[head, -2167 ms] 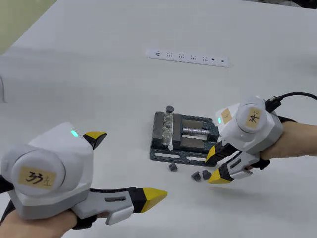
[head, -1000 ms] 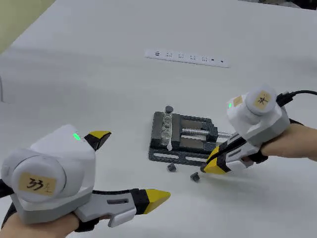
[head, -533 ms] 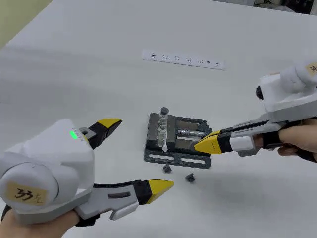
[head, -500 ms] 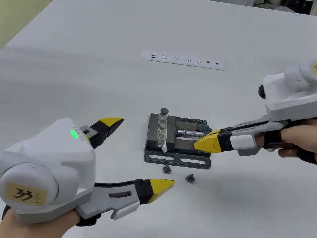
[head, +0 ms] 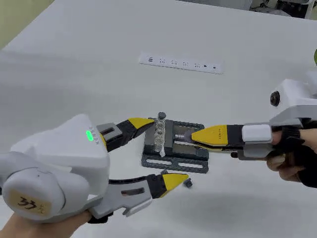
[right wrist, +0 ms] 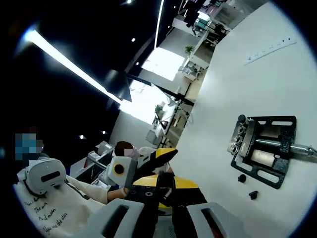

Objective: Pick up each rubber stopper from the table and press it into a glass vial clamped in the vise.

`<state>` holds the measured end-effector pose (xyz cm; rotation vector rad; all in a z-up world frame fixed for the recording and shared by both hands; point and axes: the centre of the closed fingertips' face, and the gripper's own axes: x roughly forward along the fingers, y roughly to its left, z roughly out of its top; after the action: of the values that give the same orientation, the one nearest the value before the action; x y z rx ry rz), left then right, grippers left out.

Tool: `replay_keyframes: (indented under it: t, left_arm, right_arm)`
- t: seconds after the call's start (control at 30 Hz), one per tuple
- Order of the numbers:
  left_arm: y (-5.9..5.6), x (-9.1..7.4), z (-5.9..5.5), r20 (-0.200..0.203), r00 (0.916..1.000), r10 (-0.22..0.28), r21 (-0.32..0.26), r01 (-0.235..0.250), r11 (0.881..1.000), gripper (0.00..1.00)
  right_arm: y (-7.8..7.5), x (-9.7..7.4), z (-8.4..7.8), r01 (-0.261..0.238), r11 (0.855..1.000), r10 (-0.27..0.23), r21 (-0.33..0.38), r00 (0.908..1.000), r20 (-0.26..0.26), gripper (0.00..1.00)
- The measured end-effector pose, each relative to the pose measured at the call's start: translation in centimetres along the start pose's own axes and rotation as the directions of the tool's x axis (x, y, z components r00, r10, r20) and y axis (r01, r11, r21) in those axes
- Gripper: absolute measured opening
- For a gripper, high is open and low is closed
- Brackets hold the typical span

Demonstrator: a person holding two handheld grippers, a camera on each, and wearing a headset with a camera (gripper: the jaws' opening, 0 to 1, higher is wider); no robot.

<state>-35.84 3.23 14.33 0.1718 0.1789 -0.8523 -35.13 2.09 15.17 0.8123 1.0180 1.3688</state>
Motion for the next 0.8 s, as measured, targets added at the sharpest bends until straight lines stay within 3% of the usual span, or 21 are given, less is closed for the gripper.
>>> replay_keyframes:
  t: [0.13,0.27,0.33,0.5,0.6,0.8]
  left_arm:
    - [-0.5,0.0,1.0,0.039,0.999,-0.023,0.001,0.023,1.0,0.45]
    - [-1.1,0.0,1.4,0.062,0.9965,-0.056,0.002,0.056,0.998,0.32]
    - [-1.4,0.1,1.5,0.065,0.9952,-0.074,0.004,0.073,0.997,0.26]
    - [-1.9,0.2,1.9,0.081,0.9925,-0.091,-0.008,0.092,0.996,0.19]
    - [-2.1,0.2,1.9,0.084,0.9913,-0.101,-0.019,0.103,0.995,0.15]
    - [-2.5,0.2,1.8,0.096,0.9878,-0.122,-0.058,0.128,0.99,0.07]
  right_arm:
    - [0.4,0.0,-0.4,-0.029,0.996,0.027,0.09,0.9994,0.022,0.04]
    - [1.1,0.0,-0.9,-0.092,0.969,0.079,0.231,0.9947,0.065,0.04]
    - [0.8,0.3,-1.7,-0.079,0.972,0.069,0.219,0.9962,0.053,0.04]
    - [1.3,0.6,-3.2,-0.09,0.957,0.083,0.277,0.9958,0.039,0.04]
    - [1.8,0.6,-3.4,-0.107,0.944,0.094,0.313,0.994,0.056,0.04]
    - [1.8,0.1,-3.2,-0.128,0.933,0.114,0.337,0.9916,0.06,0.04]
